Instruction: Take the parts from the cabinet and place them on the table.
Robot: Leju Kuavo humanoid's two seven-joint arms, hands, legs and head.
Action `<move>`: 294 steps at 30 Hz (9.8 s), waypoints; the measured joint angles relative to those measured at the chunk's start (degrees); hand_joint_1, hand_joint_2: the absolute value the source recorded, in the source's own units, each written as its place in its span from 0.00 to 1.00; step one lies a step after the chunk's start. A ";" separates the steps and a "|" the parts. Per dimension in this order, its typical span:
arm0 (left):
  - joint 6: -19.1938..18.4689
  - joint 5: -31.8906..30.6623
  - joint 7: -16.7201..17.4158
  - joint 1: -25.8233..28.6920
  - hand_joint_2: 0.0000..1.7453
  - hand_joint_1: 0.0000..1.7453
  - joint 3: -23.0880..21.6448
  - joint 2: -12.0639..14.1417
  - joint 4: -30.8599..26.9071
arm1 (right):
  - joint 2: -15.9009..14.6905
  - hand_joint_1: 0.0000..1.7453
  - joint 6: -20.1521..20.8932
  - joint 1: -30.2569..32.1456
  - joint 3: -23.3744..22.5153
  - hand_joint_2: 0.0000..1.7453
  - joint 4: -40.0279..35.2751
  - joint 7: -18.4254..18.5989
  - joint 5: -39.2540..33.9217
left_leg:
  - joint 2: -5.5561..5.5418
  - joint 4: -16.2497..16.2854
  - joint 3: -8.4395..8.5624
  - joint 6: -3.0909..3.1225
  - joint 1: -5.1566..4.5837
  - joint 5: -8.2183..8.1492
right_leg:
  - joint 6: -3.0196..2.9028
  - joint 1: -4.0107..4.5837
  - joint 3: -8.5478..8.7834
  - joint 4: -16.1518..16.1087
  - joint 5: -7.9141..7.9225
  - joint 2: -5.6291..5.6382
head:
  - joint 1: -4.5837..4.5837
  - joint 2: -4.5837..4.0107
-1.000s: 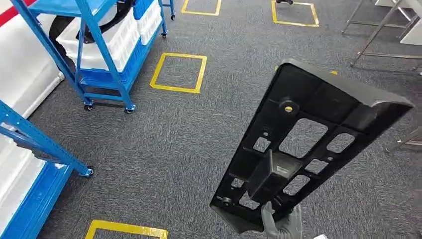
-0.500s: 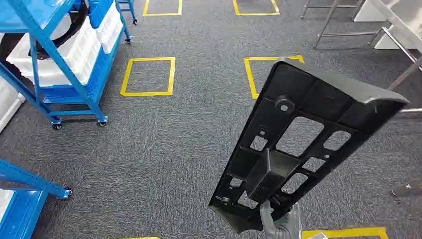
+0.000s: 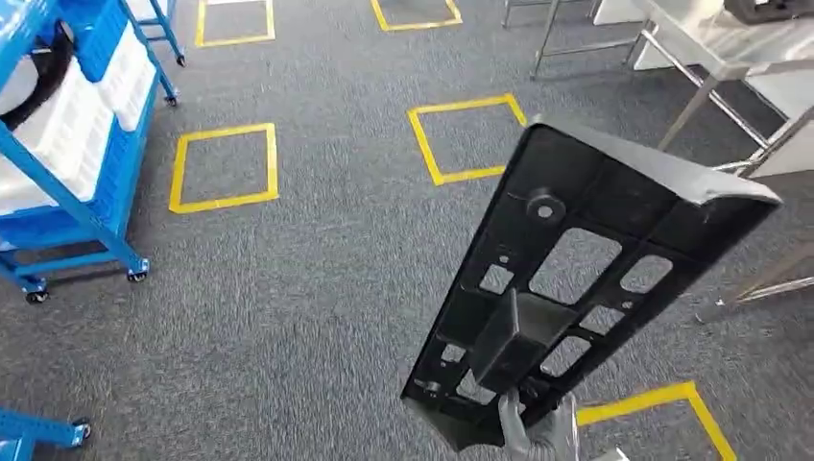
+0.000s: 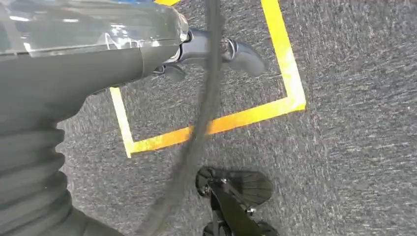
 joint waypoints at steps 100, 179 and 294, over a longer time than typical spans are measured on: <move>-1.99 -5.53 1.75 0.14 1.00 0.00 2.45 1.12 -0.02 | -0.63 1.00 -4.37 1.85 2.75 1.00 -0.94 1.57 0.83 | 5.88 -0.16 1.43 0.66 -0.19 -1.75 | 1.51 -0.61 -3.63 6.49 -0.50 -7.67 | 0.04 0.00; -5.79 -14.51 3.39 -0.42 1.00 0.00 4.85 2.86 0.02 | -6.67 1.00 -36.09 -18.85 -2.99 1.00 3.84 21.83 32.89 | 2.03 2.85 -4.68 1.50 -1.78 0.10 | -1.40 1.09 3.50 -0.72 -2.24 -5.68 | 0.07 0.00; -10.27 -20.41 6.43 -5.31 1.00 0.00 0.44 5.25 0.07 | -14.43 1.00 -13.64 -69.50 25.24 1.00 44.74 40.33 76.28 | 1.33 12.08 -5.70 -0.89 -1.15 -3.59 | -2.15 0.37 -1.90 -3.45 5.08 -6.40 | 0.02 0.00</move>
